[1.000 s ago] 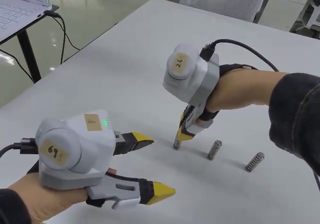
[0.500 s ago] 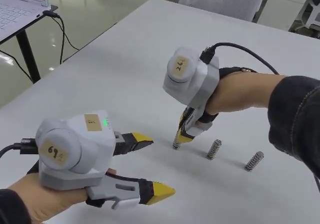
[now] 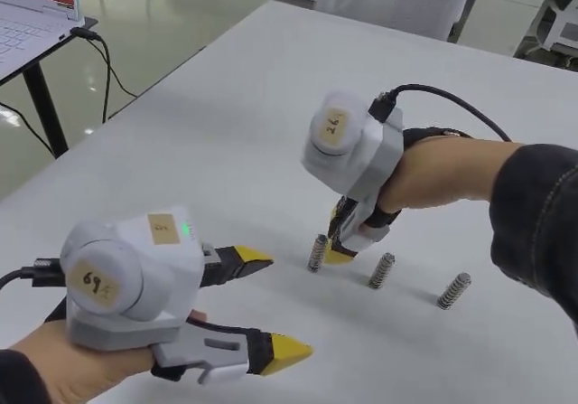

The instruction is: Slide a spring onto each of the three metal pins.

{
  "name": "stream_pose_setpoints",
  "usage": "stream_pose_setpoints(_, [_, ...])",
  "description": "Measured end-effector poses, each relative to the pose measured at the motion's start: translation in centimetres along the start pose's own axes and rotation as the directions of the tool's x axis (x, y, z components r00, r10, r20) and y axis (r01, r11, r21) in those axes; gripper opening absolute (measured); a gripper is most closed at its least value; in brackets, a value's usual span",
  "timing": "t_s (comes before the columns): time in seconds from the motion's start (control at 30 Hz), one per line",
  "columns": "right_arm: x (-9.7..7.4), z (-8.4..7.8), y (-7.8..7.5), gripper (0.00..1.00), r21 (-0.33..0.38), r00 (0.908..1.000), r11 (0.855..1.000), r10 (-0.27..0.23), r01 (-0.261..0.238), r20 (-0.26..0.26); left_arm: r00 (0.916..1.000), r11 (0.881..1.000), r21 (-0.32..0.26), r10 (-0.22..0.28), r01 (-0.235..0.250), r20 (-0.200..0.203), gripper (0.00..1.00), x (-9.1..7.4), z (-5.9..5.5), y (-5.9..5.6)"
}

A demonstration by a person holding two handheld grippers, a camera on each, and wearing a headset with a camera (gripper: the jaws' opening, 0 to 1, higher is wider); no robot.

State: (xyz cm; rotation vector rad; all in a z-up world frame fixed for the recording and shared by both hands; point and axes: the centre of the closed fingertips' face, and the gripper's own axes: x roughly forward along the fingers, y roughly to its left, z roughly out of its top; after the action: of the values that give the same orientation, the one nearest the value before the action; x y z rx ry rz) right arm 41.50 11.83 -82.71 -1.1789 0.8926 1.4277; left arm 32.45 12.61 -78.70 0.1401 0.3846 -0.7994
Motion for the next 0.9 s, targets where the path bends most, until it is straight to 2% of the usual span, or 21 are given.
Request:
stream_pose_setpoints(0.27, [-0.8, -1.1, -0.6, 0.21, 0.029, 0.9997, 0.999, -0.021, 0.020, 0.016, 1.0000, 1.000, 0.002, -0.001, 0.001, -0.007, 0.53, 0.1, 0.0, -0.1])
stream_pose_setpoints(0.47, [-1.2, -1.5, -0.3, 0.24, 0.053, 0.9990, 0.998, -0.025, 0.023, 0.036, 0.9999, 1.000, 0.005, -0.004, 0.004, -0.014, 0.53, 0.1, -0.1, -0.1])
stream_pose_setpoints(0.83, [-1.6, -3.9, -0.2, 0.29, 0.109, 0.9979, 0.993, -0.045, 0.040, 0.047, 0.9998, 1.000, 0.009, -0.004, 0.004, -0.020, 0.53, 0.0, -0.3, -0.2])
stream_pose_setpoints(0.9, [-1.8, -4.0, -0.1, 0.31, 0.122, 0.9968, 0.992, -0.050, 0.042, 0.062, 0.9998, 1.000, 0.010, -0.005, 0.006, -0.021, 0.53, 0.0, -0.3, -0.2])
